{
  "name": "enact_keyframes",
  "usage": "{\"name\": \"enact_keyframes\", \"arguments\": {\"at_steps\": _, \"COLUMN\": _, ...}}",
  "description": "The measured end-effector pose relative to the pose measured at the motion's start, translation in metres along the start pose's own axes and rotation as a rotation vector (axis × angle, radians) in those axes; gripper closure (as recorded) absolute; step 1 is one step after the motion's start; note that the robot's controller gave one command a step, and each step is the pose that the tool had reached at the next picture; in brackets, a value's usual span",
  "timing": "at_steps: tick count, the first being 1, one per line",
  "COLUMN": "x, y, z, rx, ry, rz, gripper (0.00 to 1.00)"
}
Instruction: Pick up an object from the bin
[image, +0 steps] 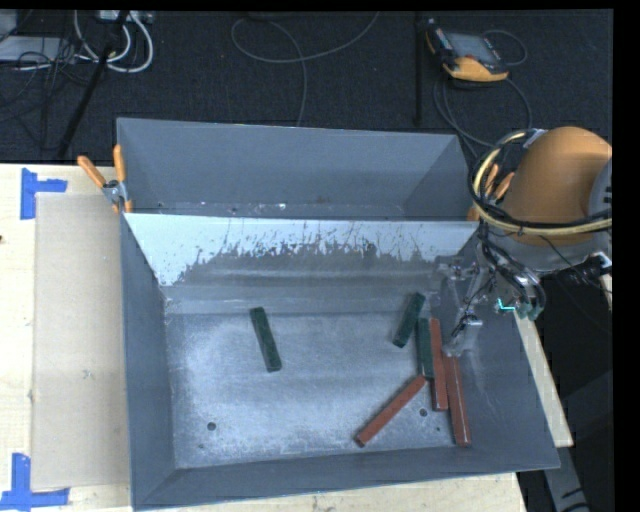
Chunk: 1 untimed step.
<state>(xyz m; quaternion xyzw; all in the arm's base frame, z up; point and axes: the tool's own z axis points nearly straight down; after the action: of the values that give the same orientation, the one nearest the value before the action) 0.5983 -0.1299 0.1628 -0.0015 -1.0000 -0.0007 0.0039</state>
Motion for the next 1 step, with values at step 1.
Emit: {"name": "enact_keyframes", "arguments": {"at_steps": 1, "x": 0.0425, "y": 0.023, "z": 0.0946, "rx": 0.001, "ry": -0.009, "rz": -0.119, "gripper": 0.0}}
